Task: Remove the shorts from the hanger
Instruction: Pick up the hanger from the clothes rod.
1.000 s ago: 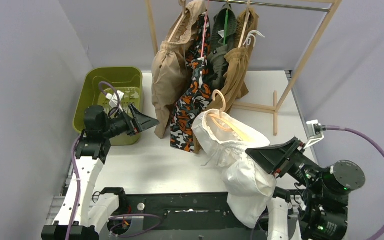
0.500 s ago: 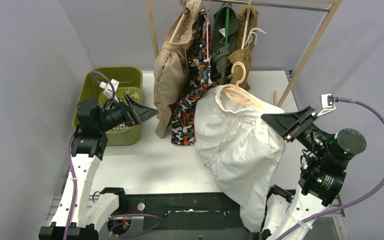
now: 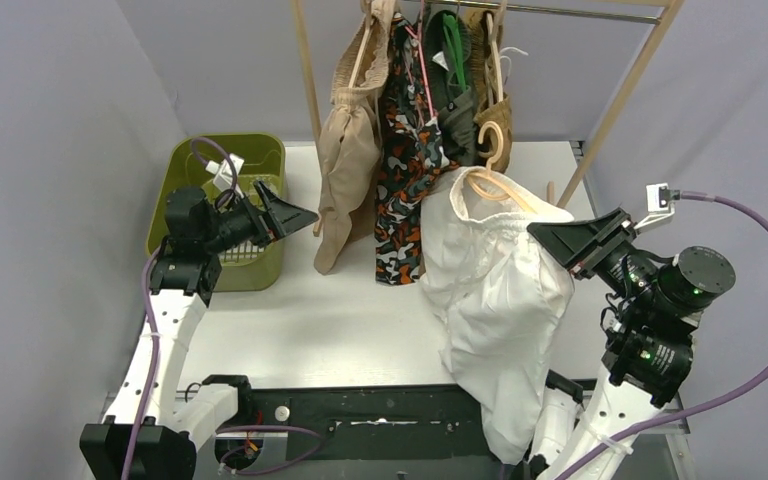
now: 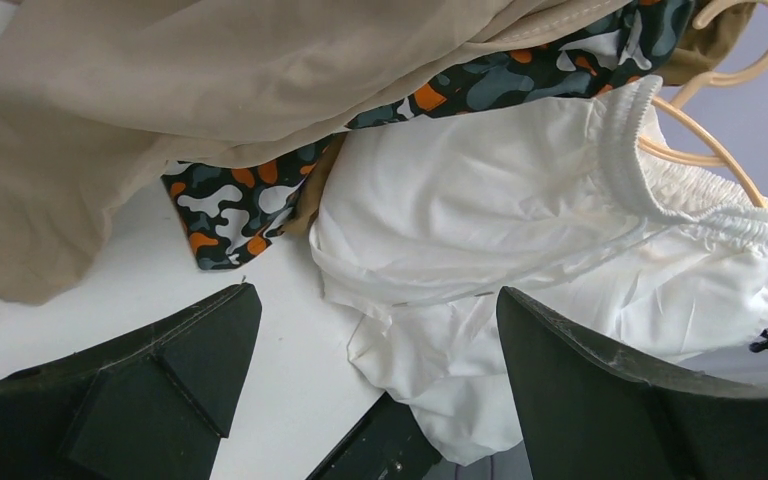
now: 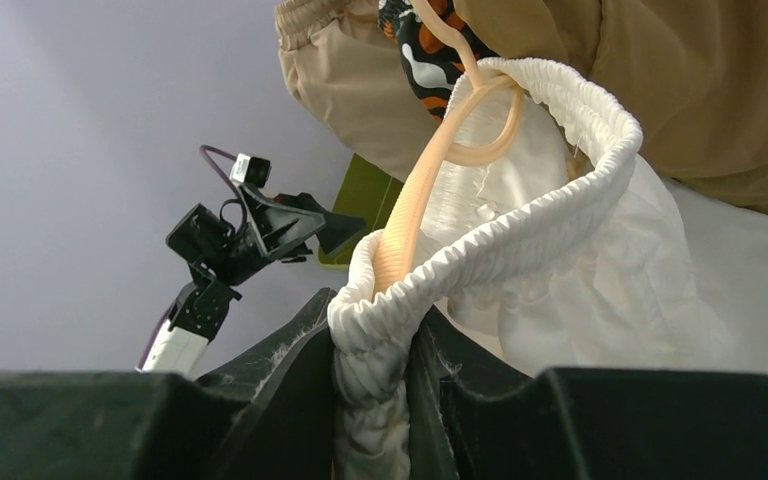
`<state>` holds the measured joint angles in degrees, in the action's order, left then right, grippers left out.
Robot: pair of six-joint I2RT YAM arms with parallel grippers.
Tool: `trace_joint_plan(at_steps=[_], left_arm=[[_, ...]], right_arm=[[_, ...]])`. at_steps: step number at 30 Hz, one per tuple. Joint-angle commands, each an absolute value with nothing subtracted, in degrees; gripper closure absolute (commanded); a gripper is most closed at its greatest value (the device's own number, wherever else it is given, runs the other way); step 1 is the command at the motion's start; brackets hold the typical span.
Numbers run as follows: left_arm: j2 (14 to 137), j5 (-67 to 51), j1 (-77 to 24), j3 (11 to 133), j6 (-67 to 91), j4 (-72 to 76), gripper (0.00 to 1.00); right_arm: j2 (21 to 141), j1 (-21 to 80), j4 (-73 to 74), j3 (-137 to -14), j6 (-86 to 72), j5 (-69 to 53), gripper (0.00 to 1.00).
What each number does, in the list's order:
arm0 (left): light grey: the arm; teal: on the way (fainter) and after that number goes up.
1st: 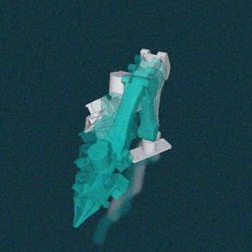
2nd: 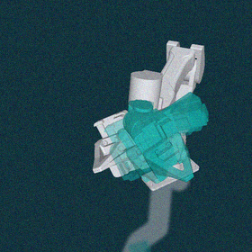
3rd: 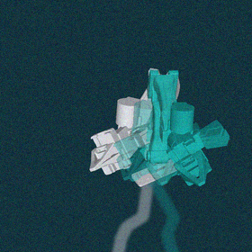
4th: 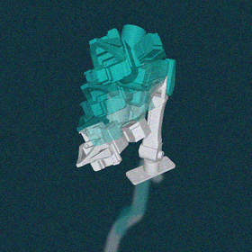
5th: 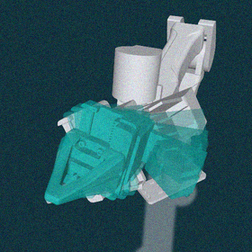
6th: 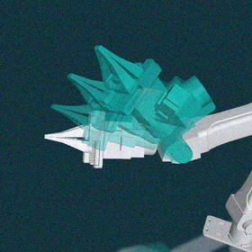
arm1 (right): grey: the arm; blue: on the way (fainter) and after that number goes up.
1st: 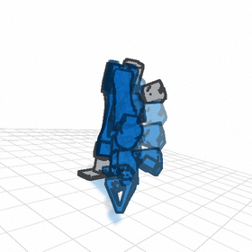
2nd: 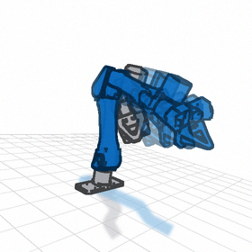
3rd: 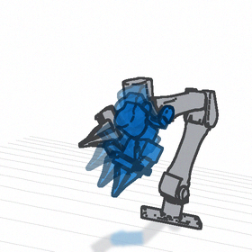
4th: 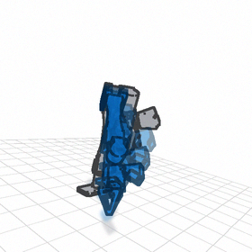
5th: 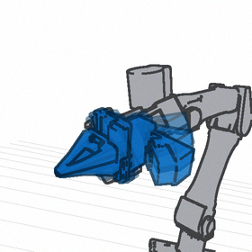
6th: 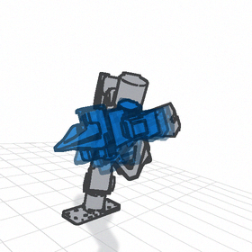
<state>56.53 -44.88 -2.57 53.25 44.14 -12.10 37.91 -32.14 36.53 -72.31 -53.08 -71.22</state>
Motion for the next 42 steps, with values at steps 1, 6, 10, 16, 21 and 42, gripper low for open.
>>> trace_joint_plan(at_steps=[1,6,10,16,21,42], left_arm=[[57.76,-44.12,-2.81,56.69,41.79,-12.94,0.11],[59.25,-45.61,-3.07,57.70,39.45,-15.45,0.11],[59.51,-46.65,-3.44,58.80,37.35,-17.28,0.11],[59.34,-44.95,-7.02,59.38,35.09,-18.56,0.11],[57.42,-38.55,-16.49,55.96,38.40,-15.76,0.11],[63.89,-3.08,-46.67,53.82,48.78,4.08,0.37]], right_arm=[[35.52,-28.03,29.51,-69.78,-52.27,-73.41,1.00],[35.16,-16.94,54.01,-71.55,-32.07,-69.55,1.00],[39.38,-9.58,71.79,-71.94,-20.36,-54.43,1.00],[43.39,-8.61,55.21,-70.68,-25.03,-63.58,1.00],[43.82,-6.26,47.55,-67.54,-27.72,-67.41,1.00],[43.16,15.79,27.58,-60.40,-40.44,-55.85,1.00]])
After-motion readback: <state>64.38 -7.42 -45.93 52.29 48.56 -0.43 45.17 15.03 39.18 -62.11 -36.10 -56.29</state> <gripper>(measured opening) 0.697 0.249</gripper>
